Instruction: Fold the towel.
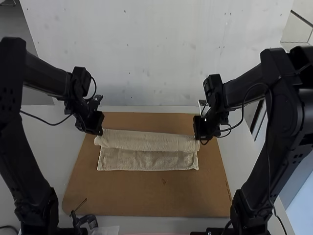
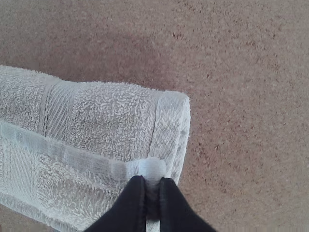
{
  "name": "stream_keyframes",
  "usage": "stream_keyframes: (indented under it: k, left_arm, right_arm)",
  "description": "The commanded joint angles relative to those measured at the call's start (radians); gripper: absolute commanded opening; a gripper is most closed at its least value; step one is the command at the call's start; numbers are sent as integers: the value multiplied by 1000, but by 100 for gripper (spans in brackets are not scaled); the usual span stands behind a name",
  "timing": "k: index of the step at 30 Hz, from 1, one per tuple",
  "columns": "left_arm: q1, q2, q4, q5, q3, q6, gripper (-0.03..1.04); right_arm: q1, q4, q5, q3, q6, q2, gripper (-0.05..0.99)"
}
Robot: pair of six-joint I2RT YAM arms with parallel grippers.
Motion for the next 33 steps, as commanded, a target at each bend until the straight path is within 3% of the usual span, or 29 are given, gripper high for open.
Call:
stream_keyframes:
  k: [1, 20, 33]
  left_arm:
    - [-8, -54, -3, -11, -23, 22, 1]
    - [-5, -53, -39, -1, -63, 23, 1]
    - [-5, 73, 4, -1, -34, 20, 1]
  right_arm:
    - [20, -20, 8, -12, 8, -49, 2]
    - [49, -79, 7, -56, 11, -53, 2]
    - [43, 50, 10, -42, 15, 88, 2]
